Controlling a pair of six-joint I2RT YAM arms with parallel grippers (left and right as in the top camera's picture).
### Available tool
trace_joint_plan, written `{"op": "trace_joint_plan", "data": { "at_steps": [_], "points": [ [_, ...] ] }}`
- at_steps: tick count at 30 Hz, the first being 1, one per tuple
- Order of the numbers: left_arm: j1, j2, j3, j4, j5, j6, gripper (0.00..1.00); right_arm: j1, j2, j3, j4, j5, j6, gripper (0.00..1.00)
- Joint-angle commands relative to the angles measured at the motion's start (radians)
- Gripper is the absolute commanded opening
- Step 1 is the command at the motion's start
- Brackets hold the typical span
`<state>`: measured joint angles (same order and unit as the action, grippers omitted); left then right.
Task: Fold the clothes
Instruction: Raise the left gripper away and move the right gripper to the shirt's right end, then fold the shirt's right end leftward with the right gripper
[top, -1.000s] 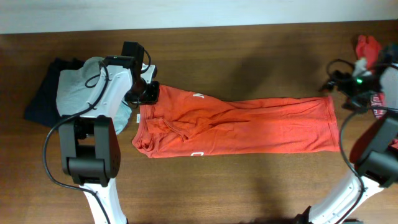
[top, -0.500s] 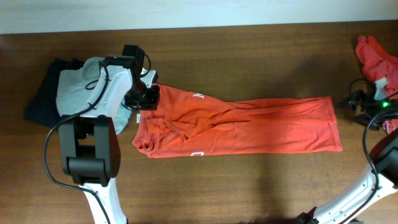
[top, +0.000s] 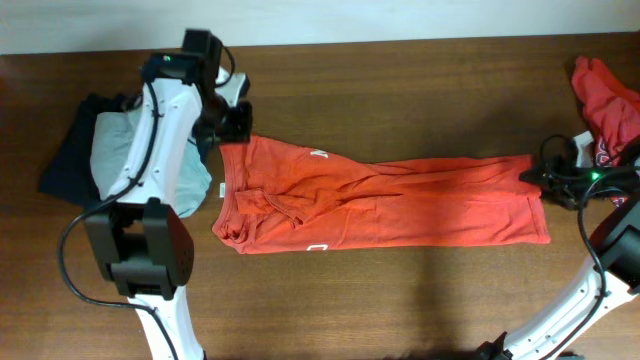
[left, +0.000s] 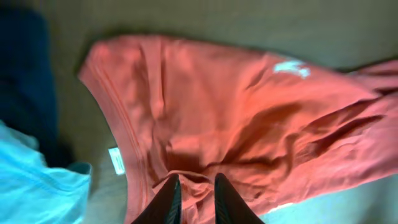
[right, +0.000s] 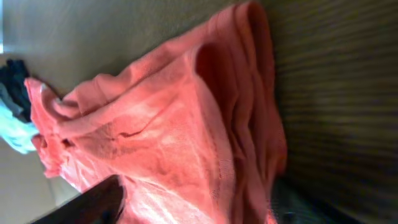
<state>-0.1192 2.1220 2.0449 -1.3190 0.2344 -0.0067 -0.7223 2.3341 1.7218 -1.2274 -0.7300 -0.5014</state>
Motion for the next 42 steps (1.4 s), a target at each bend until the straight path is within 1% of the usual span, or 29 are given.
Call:
{"op": "trace_joint_plan", "data": {
  "at_steps": [1, 3, 4, 6, 7, 8, 12, 15, 17, 18, 19, 21, 22, 25, 28, 32, 35, 38, 39, 42],
  "points": [
    [0.000, -0.013, 0.130, -0.029, 0.018, 0.035, 0.19, 0.031, 0.047, -0.080, 0.020, 0.166, 0.062, 0.77],
    [0.000, -0.013, 0.192, -0.056, 0.018, 0.048, 0.20, 0.031, 0.047, -0.096, 0.040, 0.259, 0.155, 0.83],
    [0.000, -0.013, 0.216, -0.068, 0.017, 0.055, 0.20, 0.029, 0.047, -0.096, 0.042, 0.288, 0.176, 0.85],
    [0.000, -0.013, 0.260, -0.093, 0.017, 0.075, 0.20, 0.027, 0.046, -0.096, 0.047, 0.355, 0.229, 0.85],
    [0.000, -0.013, 0.279, -0.106, 0.017, 0.082, 0.23, 0.026, 0.046, -0.096, 0.047, 0.361, 0.230, 0.82],
    [0.000, -0.013, 0.296, -0.116, 0.017, 0.090, 0.23, 0.026, 0.046, -0.096, 0.047, 0.361, 0.230, 0.75],
    [0.000, -0.013, 0.326, -0.141, 0.013, 0.092, 0.23, 0.034, 0.046, -0.097, 0.028, 0.360, 0.230, 0.73],
    [0.000, -0.013, 0.327, -0.145, 0.014, 0.092, 0.23, 0.048, 0.046, -0.105, 0.028, 0.345, 0.230, 0.65],
    [0.000, -0.013, 0.327, -0.143, 0.013, 0.092, 0.23, 0.057, 0.046, -0.111, 0.030, 0.322, 0.229, 0.55],
    [0.000, -0.013, 0.327, -0.140, 0.014, 0.092, 0.23, 0.061, 0.046, -0.112, 0.029, 0.315, 0.228, 0.48],
    [0.000, -0.014, 0.329, -0.139, 0.013, 0.092, 0.23, 0.067, 0.046, -0.112, 0.025, 0.314, 0.227, 0.38],
    [0.000, -0.018, 0.330, -0.137, 0.013, 0.092, 0.23, 0.074, 0.045, -0.112, 0.018, 0.307, 0.227, 0.27],
    [0.000, -0.019, 0.330, -0.137, 0.013, 0.092, 0.23, 0.074, 0.045, -0.111, 0.016, 0.297, 0.227, 0.20],
    [0.005, -0.027, 0.332, -0.137, 0.013, 0.092, 0.23, 0.073, 0.037, -0.103, 0.016, 0.257, 0.227, 0.04],
    [0.010, -0.040, 0.332, -0.138, 0.013, 0.092, 0.23, 0.068, 0.016, -0.077, 0.013, 0.255, 0.234, 0.04],
    [0.016, -0.070, 0.332, -0.137, 0.013, 0.092, 0.24, 0.043, -0.037, 0.007, 0.013, 0.319, 0.362, 0.04],
    [0.019, -0.090, 0.332, -0.137, 0.013, 0.092, 0.24, 0.033, -0.081, 0.088, -0.005, 0.360, 0.410, 0.04],
    [0.024, -0.115, 0.332, -0.137, 0.013, 0.092, 0.25, 0.035, -0.136, 0.164, -0.031, 0.369, 0.414, 0.04],
    [0.027, -0.123, 0.332, -0.136, 0.013, 0.092, 0.27, 0.040, -0.154, 0.187, -0.043, 0.369, 0.414, 0.04],
    [0.038, -0.155, 0.333, -0.129, 0.013, 0.091, 0.30, 0.070, -0.218, 0.241, -0.080, 0.369, 0.414, 0.04]
  ]
}}
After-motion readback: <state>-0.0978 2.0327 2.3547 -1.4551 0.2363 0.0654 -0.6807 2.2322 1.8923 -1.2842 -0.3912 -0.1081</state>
